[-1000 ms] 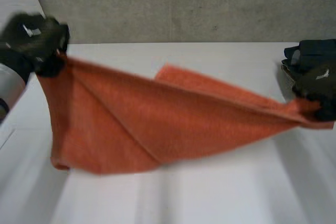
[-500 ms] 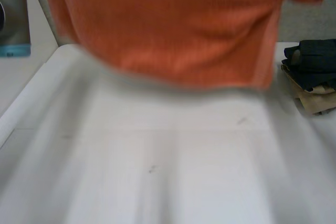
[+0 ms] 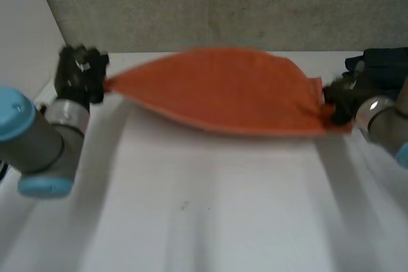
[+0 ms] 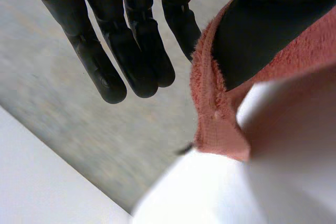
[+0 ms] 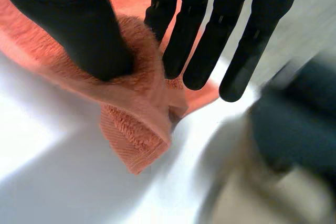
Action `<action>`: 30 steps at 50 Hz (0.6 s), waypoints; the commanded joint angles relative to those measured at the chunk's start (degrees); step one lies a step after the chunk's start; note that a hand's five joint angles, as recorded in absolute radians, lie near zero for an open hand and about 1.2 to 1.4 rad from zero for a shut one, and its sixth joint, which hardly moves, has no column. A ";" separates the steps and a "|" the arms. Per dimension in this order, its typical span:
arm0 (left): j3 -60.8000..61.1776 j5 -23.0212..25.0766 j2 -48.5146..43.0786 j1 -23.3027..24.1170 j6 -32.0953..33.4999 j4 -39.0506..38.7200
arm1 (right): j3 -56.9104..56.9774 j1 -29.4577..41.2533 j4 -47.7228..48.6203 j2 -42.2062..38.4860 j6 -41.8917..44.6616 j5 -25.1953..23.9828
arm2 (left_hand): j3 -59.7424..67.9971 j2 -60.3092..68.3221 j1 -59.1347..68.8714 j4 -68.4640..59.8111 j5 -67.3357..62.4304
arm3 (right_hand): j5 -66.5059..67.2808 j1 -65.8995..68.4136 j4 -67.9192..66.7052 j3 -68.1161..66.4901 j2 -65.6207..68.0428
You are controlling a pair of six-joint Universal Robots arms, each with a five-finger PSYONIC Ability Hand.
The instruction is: Fold the laundry.
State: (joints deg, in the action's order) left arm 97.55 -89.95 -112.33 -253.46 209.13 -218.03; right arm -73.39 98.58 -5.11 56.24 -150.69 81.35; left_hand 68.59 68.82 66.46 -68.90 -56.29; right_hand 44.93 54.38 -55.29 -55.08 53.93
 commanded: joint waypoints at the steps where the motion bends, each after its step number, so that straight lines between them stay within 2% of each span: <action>1: 6.69 0.04 1.23 2.36 0.05 -2.57 | -5.97 -0.75 3.08 -1.13 -0.39 1.18 | 11.41 11.18 13.54 -11.10 -13.71 | -30.35 -29.81 30.72 30.50 -29.35; 4: 7.04 -0.05 2.63 2.54 0.05 -2.66 | -7.82 -0.93 7.30 1.84 -0.74 2.49 | 11.41 11.18 13.54 -11.10 -13.71 | -35.92 -35.37 36.29 36.07 -34.92; 9: 8.62 0.12 8.78 1.92 -0.21 -2.66 | -11.16 -0.93 7.31 10.46 -0.39 2.06 | 11.41 11.18 13.54 -11.10 -13.71 | -35.94 -35.39 36.30 36.08 -34.94; 14: 10.12 1.09 11.51 1.75 -0.65 -2.66 | -15.73 -1.28 5.73 14.51 2.15 0.40 | 11.41 11.18 13.54 -11.10 -13.71 | -31.57 -31.03 31.94 31.72 -30.57; 16: 10.56 1.35 12.13 1.66 -0.92 -2.66 | -18.80 -1.81 4.76 16.62 5.22 -2.50 | 11.41 11.18 13.54 -11.10 -13.71 | -27.53 -26.99 27.90 27.68 -26.53; 22: 11.35 1.62 12.39 1.66 -1.53 -2.66 | -26.53 -7.68 3.70 18.82 13.05 -7.78 | 11.41 11.18 13.54 -11.10 -13.71 | -19.97 -19.42 20.33 20.12 -18.97; 30: 11.35 1.71 12.13 1.22 -1.53 -2.75 | -30.06 -9.28 7.65 17.59 12.62 -9.72 | 11.41 11.18 13.54 -11.10 -13.71 | -19.78 -19.24 20.15 19.93 -18.78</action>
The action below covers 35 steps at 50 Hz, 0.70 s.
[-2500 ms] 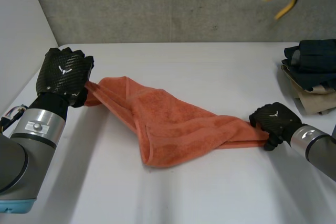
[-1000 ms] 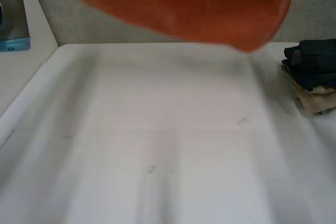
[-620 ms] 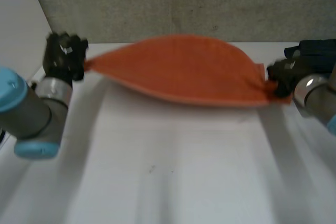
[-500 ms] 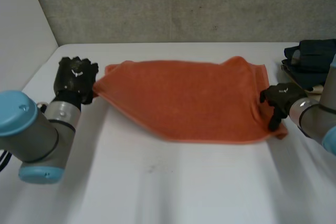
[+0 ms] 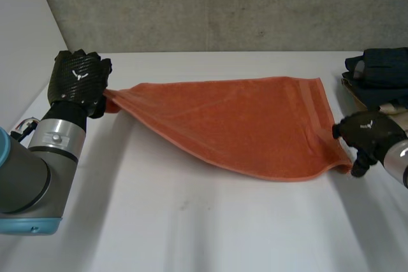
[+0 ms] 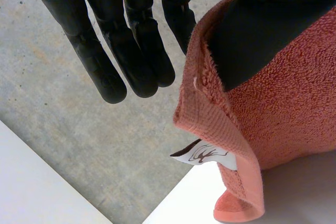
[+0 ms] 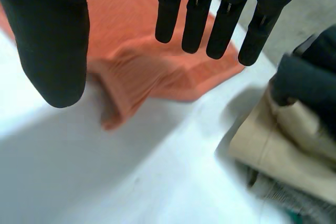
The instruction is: Fold the laundry.
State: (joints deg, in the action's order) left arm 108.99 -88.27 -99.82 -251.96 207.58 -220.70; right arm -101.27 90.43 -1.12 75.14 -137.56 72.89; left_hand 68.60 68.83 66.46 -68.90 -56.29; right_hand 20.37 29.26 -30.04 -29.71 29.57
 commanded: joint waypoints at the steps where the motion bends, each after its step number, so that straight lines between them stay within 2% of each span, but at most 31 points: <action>1: -0.18 0.03 -0.37 -0.38 0.02 -0.08 | -2.27 -1.14 4.71 -1.92 -0.95 -1.43 | 11.40 11.17 13.54 -11.10 -13.71 | 4.78 5.89 -5.11 -5.44 5.57; 7: -0.27 0.03 -0.46 -0.82 0.02 0.00 | -0.96 -0.96 11.48 -9.12 -5.42 -1.69 | 11.40 11.17 13.54 -11.10 -13.71 | 4.44 5.55 -4.77 -5.11 5.24; 12: -0.01 0.03 -0.46 -1.26 0.11 0.00 | 1.42 -0.61 13.42 -12.56 -8.68 -1.78 | 11.40 11.17 13.54 -11.10 -13.71 | 5.79 6.90 -6.12 -6.45 6.58; 14: 0.17 0.03 -0.46 -1.26 0.02 0.00 | 2.91 -0.70 14.04 -14.66 -10.18 -1.78 | 11.40 11.17 13.54 -11.10 -13.71 | 11.32 12.43 -11.64 -11.98 12.11; 16: 0.25 -0.15 -0.46 -1.34 0.11 0.18 | 3.79 -0.70 14.21 -15.63 -10.88 -1.35 | 11.40 11.17 13.54 -11.10 -13.71 | 22.38 23.49 -22.71 -23.04 23.17; 17: 0.25 -0.15 -0.46 -1.35 0.11 0.53 | 4.23 -0.78 14.56 -15.81 -11.23 -1.17 | 11.40 11.17 13.54 -11.10 -13.71 | 46.09 47.20 -46.42 -46.75 46.88; 18: 0.43 -0.24 -0.46 -1.52 0.11 0.79 | 4.32 -0.87 14.83 -15.81 -11.50 -1.17 | 11.40 11.17 13.54 -11.10 -13.71 | 49.60 50.71 -49.93 -50.26 50.39; 23: 3.15 -0.15 1.47 -1.52 0.98 4.04 | 2.74 -1.40 14.92 -12.67 -10.62 -0.29 | 11.40 11.17 13.54 -11.10 -13.71 | 49.63 50.74 -49.96 -50.29 50.43; 25: 4.91 -0.06 5.06 -1.61 1.42 8.60 | 1.95 -1.49 13.26 -8.54 -10.18 -0.29 | 11.40 11.17 13.54 -11.10 -13.71 | 49.63 50.74 -49.96 -50.29 50.43; 26: 5.43 -0.06 6.30 -1.70 1.60 10.44 | 0.90 -1.40 9.94 -4.60 -9.14 -0.38 | 11.40 11.17 13.54 -11.10 -13.71 | 49.63 50.74 -49.96 -50.29 50.43; 29: 7.89 0.03 11.04 -2.13 3.26 20.02 | 0.10 -1.40 2.55 0.52 -5.54 -0.99 | 11.40 11.17 13.54 -11.10 -13.71 | 49.63 50.74 -49.96 -50.29 50.43; 30: 8.86 0.11 13.14 -2.57 5.01 26.05 | -0.16 -1.75 -3.31 3.15 -1.70 -1.34 | 11.40 11.17 13.54 -11.10 -13.71 | 49.63 50.74 -49.96 -50.29 50.43; 32: 9.83 0.29 15.18 -2.93 7.74 32.66 | -0.51 -2.80 -9.14 5.18 3.24 -1.08 | 11.40 11.17 13.54 -11.10 -13.71 | 49.63 50.74 -49.96 -50.29 50.43; 33: 10.36 0.38 16.14 -3.01 9.49 36.27 | -0.95 -4.37 -14.65 6.93 8.83 -0.47 | 11.40 11.17 13.54 -11.10 -13.71 | 49.63 50.74 -49.96 -50.29 50.43; 34: 11.32 0.73 17.54 -3.36 13.34 43.52 | -1.21 -5.08 -17.40 7.73 11.59 -0.29 | 11.40 11.17 13.54 -11.10 -13.71 | 49.63 50.74 -49.96 -50.29 50.43; 35: 11.76 0.99 17.99 -3.63 15.12 46.82 | -1.48 -5.88 -19.95 8.44 14.31 -0.20 | 11.40 11.17 13.54 -11.10 -13.71 | 49.63 50.74 -49.96 -50.29 50.43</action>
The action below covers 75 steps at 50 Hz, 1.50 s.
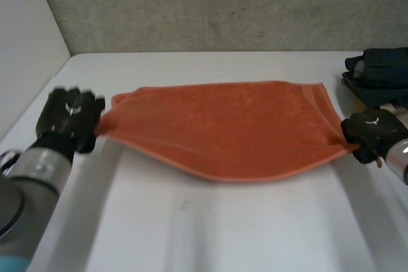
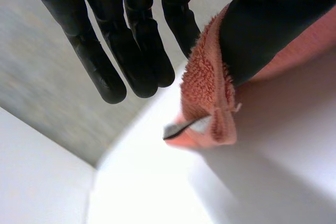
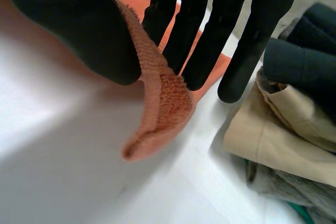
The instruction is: Fold the laundry.
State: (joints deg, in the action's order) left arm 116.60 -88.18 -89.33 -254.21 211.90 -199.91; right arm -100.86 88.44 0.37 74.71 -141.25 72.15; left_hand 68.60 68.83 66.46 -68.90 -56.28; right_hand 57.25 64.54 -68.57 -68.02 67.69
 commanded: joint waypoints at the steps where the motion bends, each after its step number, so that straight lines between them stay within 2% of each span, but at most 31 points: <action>1: 4.59 1.17 7.77 -1.63 12.47 29.20 | -2.75 -4.68 -25.46 9.57 23.51 0.79 | 11.40 11.17 13.54 -11.10 -13.72 | 12.75 15.46 -11.43 -11.98 12.31; 3: 5.47 2.30 8.29 -2.68 17.03 34.39 | -3.11 -5.30 -28.39 9.75 27.32 1.23 | 11.40 11.17 13.54 -11.10 -13.72 | 12.75 15.46 -11.43 -11.98 12.31; 6: 5.22 3.10 8.12 -3.48 19.60 33.63 | -3.38 -5.04 -28.67 9.67 28.14 2.29 | 11.40 11.17 13.54 -11.10 -13.72 | 12.75 15.46 -11.43 -11.98 12.31; 10: 2.41 3.54 4.88 -4.88 20.22 25.56 | -1.28 -2.94 -22.53 6.43 22.78 2.64 | 11.40 11.17 13.54 -11.10 -13.72 | 12.75 15.46 -11.43 -11.98 12.31; 12: 0.04 3.37 -1.00 -5.15 20.22 19.23 | 1.18 -0.74 -18.93 3.18 20.32 3.08 | 11.40 11.17 13.54 -11.10 -13.72 | 12.75 15.46 -11.43 -11.98 12.31; 17: -6.73 2.66 -10.94 -3.92 20.22 8.77 | 9.52 6.99 -11.19 -6.84 13.65 9.04 | 11.40 11.17 13.54 -11.10 -13.72 | 12.75 15.46 -11.43 -11.98 12.31; 21: -13.15 2.57 -19.55 -3.66 19.96 1.21 | 15.06 9.46 -6.19 -10.97 11.44 12.56 | 11.40 11.17 13.54 -11.10 -13.72 | 12.75 15.46 -11.43 -11.98 12.31; 26: -23.50 2.40 -29.56 -2.87 20.04 -6.79 | 21.22 10.96 1.38 -17.84 10.82 13.63 | 11.40 11.17 13.54 -11.10 -13.72 | 12.75 15.46 -11.43 -11.98 12.31; 32: -35.55 1.26 -39.24 -1.20 20.04 -7.86 | 32.99 11.57 5.61 -27.41 10.55 15.91 | 11.40 11.17 13.54 -11.10 -13.72 | 12.75 15.46 -11.43 -11.98 12.31; 37: -45.83 -3.13 -47.32 0.12 19.26 -7.07 | 41.87 12.19 5.70 -34.18 10.47 18.28 | 11.40 11.17 13.54 -11.10 -13.72 | 12.75 15.46 -11.43 -11.98 12.31; 38: -46.72 -3.40 -48.03 0.47 18.91 -6.89 | 43.19 12.36 5.70 -35.15 10.47 18.72 | -8.40 -8.62 -6.25 8.69 6.08 | -10.50 -7.80 11.83 11.27 -10.95; 39: -47.34 -3.49 -48.48 0.91 18.47 -6.72 | 45.12 12.71 5.43 -36.99 10.90 19.86 | -42.73 -42.96 -40.59 43.03 40.42 | -57.25 -54.54 58.57 58.02 -57.69; 40: -48.04 -3.58 -48.74 1.44 17.85 -6.54 | 46.09 13.24 5.35 -37.70 10.91 20.39 | -58.60 -58.83 -56.46 58.90 56.28 | -57.25 -54.54 58.57 58.02 -57.69; 41: -48.66 -3.75 -48.83 2.57 16.37 -6.28 | 46.71 13.68 5.34 -38.06 10.91 20.74 | -42.14 -42.37 -40.00 42.44 39.82 | -57.25 -54.54 58.57 58.02 -57.69; 43: -49.01 -3.75 -48.83 3.72 14.52 -6.01 | 47.24 15.17 5.52 -37.71 10.38 21.18 | -58.60 -58.83 -56.46 58.90 56.28 | -57.25 -54.54 58.57 58.02 -57.69; 49: -47.00 -4.10 -41.57 5.66 6.79 -5.49 | 44.18 15.88 5.43 -29.64 5.99 21.98 | -58.60 -58.83 -56.46 58.90 56.28 | -57.25 -54.54 58.57 58.02 -57.69; 53: -40.86 -4.11 -34.52 5.31 2.47 -4.26 | 34.97 15.44 5.26 -19.46 -0.33 20.75 | -58.60 -58.83 -56.46 58.90 56.28 | -57.25 -54.54 58.57 58.02 -57.69; 57: -32.51 -3.67 -26.96 4.87 -0.78 -4.26 | 26.89 14.83 3.51 -13.21 -1.84 18.39 | -58.60 -58.83 -56.46 58.90 56.28 | -57.25 -54.54 58.57 58.02 -57.69; 61: -24.51 -3.23 -22.12 4.60 -3.15 -5.66 | 18.61 10.27 -1.85 -11.25 -2.54 14.61 | -58.60 -58.83 -56.46 58.90 56.28 | -56.68 -53.97 58.00 57.45 -57.12; 65: -18.26 -3.14 -19.39 4.25 -4.39 -8.47 | 11.66 5.69 -4.24 -10.82 -2.63 9.77 | -58.60 -58.83 -56.46 58.90 56.28 | -45.07 -42.37 46.40 45.84 -45.52; 68: -14.83 -3.14 -18.78 4.17 -4.39 -11.37 | 8.59 3.24 -1.88 -10.90 -2.54 6.35 | -58.60 -58.83 -56.46 58.90 56.28 | -40.19 -37.49 41.52 40.96 -40.64; 75: -13.51 -3.05 -18.95 4.17 -4.21 -14.80 | 6.20 0.06 7.17 -12.21 -2.45 5.19 | -58.60 -58.83 -56.46 58.90 56.28 | -34.13 -31.42 35.45 34.90 -34.57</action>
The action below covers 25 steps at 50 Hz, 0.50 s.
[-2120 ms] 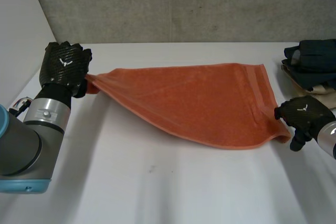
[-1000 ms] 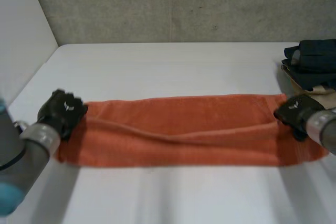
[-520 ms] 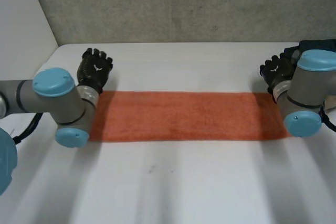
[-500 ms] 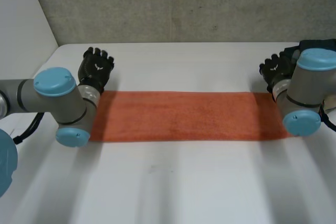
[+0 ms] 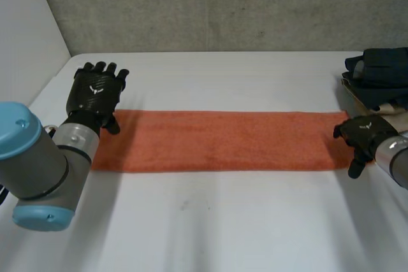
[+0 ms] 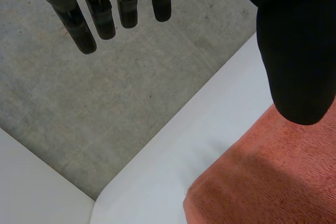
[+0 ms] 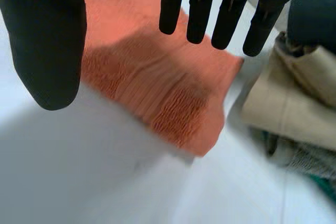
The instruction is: Fold the laundry.
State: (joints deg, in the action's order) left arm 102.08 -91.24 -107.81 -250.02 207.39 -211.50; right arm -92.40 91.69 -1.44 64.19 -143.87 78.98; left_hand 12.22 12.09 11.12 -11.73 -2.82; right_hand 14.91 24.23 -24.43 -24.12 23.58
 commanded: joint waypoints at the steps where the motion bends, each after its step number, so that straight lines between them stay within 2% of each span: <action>1: 0.93 0.01 -0.48 -0.03 0.29 -3.22 | -2.26 -3.27 9.70 -2.14 0.17 -1.64 | -2.22 -2.09 -1.12 1.73 2.82 | 8.71 9.40 -9.20 -9.51 10.04; 3: 1.11 0.01 -0.48 0.05 0.21 -3.22 | -2.00 -3.27 10.93 -3.37 0.26 -1.64 | -2.22 -2.09 -1.12 1.73 2.82 | 9.72 10.41 -10.20 -10.52 11.05; 5: 1.28 0.01 -0.48 0.05 0.21 -3.22 | -1.47 -3.27 12.42 -5.04 0.79 -1.64 | -2.22 -2.09 -1.12 1.73 2.82 | 17.58 18.27 -18.07 -18.38 18.91; 6: 1.46 0.01 -0.48 0.05 0.21 -3.30 | -1.30 -3.27 12.78 -5.48 0.96 -1.64 | -2.22 -2.09 -1.12 1.73 2.82 | 28.79 29.48 -29.27 -29.59 30.12; 7: 1.54 0.01 -0.48 0.14 0.21 -3.30 | -1.21 -3.27 13.30 -5.74 1.05 -1.29 | -2.22 -2.09 -1.12 1.73 2.82 | 49.39 50.08 -49.87 -50.19 50.72; 8: 1.55 0.01 -0.48 0.14 0.21 -3.30 | -1.21 -3.53 14.61 -5.75 0.97 -0.68 | -2.22 -2.09 -1.12 1.73 2.82 | 55.03 55.72 -55.51 -55.83 56.36; 15: 1.72 -0.08 -0.12 0.14 0.21 -3.22 | -3.49 -6.52 16.74 -4.26 1.05 1.53 | -2.22 -2.09 -1.12 1.73 2.82 | 55.09 55.77 -55.57 -55.88 56.42; 18: 1.72 -0.08 0.84 0.05 0.12 -3.22 | -4.46 -11.08 16.03 -1.10 2.36 1.26 | -2.22 -2.09 -1.12 1.73 2.82 | 55.09 55.77 -55.57 -55.88 56.42; 22: 1.81 -0.26 1.28 0.14 0.12 -3.13 | -4.63 -17.67 14.81 0.49 9.29 1.26 | -2.22 -2.09 -1.12 1.73 2.82 | 55.09 55.77 -55.57 -55.88 56.42; 23: 1.90 -0.17 1.37 0.14 0.12 -3.13 | -4.37 -19.51 14.28 0.84 13.49 1.79 | -2.22 -2.09 -1.12 1.73 2.82 | 55.09 55.77 -55.57 -55.88 56.42; 25: 2.42 -0.08 1.89 0.06 0.12 -3.22 | -4.02 -20.23 14.01 0.93 17.21 1.97 | -2.22 -2.09 -1.12 1.73 2.82 | 55.09 55.77 -55.57 -55.88 56.42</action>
State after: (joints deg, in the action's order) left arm 103.86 -91.38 -106.93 -249.91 207.53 -214.67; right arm -96.77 77.97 14.35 63.37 -138.17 80.48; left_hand 12.22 12.09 11.12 -11.73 -2.82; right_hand 56.27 63.80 -68.55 -67.99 67.66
